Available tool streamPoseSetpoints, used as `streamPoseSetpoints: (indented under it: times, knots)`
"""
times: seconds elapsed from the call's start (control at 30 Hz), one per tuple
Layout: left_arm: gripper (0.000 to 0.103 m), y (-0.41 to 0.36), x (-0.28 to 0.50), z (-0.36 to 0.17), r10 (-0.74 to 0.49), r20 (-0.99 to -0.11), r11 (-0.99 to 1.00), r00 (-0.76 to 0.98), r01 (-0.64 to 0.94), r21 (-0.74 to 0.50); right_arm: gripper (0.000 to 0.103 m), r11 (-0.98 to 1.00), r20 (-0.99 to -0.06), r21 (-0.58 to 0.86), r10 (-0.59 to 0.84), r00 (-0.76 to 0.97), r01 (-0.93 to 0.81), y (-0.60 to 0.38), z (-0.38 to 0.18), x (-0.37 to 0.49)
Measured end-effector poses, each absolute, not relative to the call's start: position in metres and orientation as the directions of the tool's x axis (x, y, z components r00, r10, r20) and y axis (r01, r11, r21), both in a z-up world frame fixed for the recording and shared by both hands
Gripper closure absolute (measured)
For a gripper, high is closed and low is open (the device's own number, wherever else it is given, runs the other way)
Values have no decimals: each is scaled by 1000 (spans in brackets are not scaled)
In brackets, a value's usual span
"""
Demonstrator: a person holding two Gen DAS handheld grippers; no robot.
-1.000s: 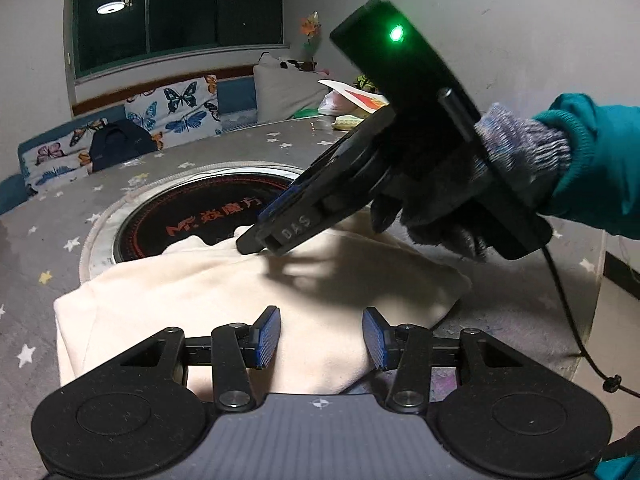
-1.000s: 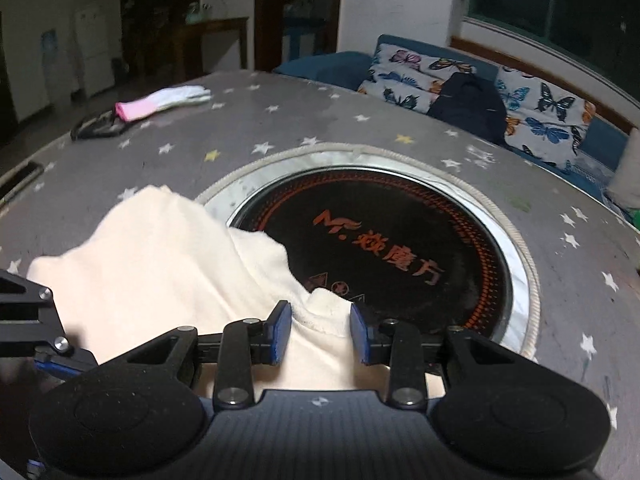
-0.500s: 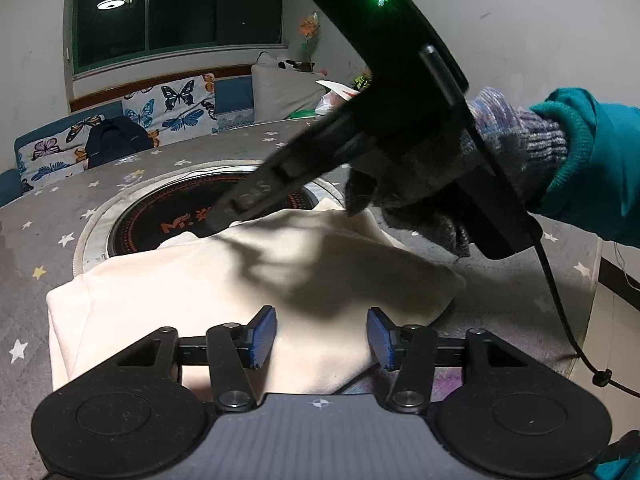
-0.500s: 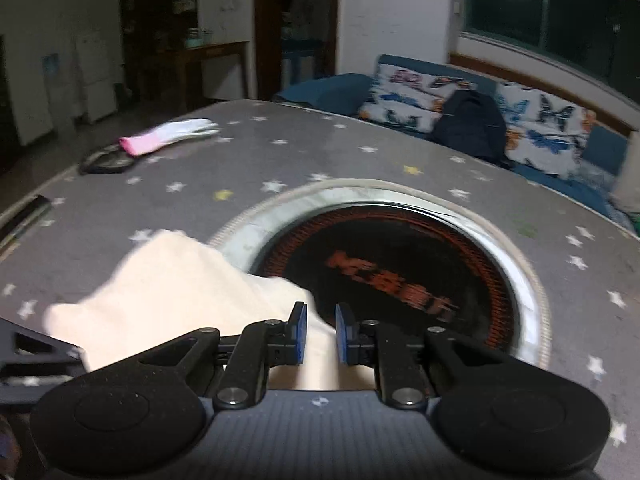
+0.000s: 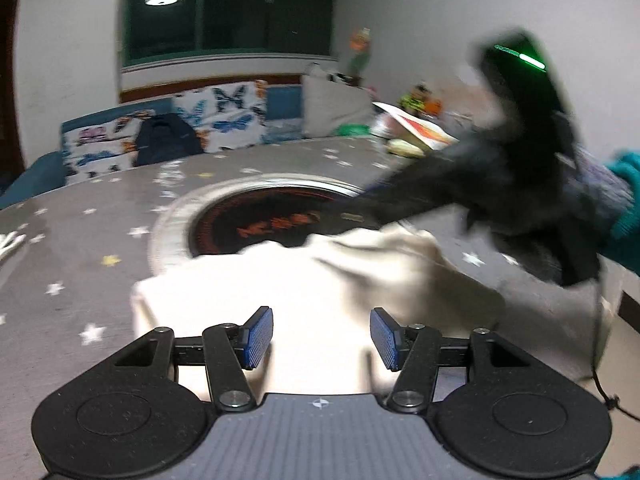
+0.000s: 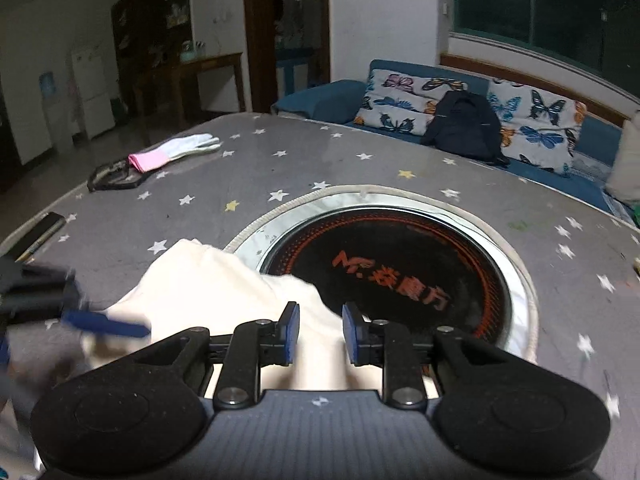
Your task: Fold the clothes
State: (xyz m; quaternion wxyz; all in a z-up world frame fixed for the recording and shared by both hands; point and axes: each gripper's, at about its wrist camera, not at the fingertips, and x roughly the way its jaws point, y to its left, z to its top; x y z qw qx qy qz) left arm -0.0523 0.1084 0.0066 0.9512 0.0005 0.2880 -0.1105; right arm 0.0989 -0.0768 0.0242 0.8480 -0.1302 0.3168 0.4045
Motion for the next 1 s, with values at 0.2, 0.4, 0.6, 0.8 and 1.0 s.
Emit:
streamPoseSetpoints:
  times: [0.2,0.4,0.6,0.8,1.0]
  knots:
    - [46,124,-39,-5,-131,-604,991,786,125,-53,69,663,-647,27,582,493,-748,-95,12,67]
    - [46,126,-40,-6,-104,-626,994,773,91,-54,61,689,-645,21,563,517,-725,-113,2,35]
    - [34,127,-33,0,-34,-642,999,766,10,-41,46,716,-588,22,574,570,-698,-112,4,25]
    - [17,132,-28,-2,23,-680,996,733,-76,-49,32,730,-590,9,556,586,-683,-106,-14,24]
    - [8,137,-26,-5,54,-706,989,706,-134,-58,13,718,-575,-28,558,598,-696,-96,-21,17]
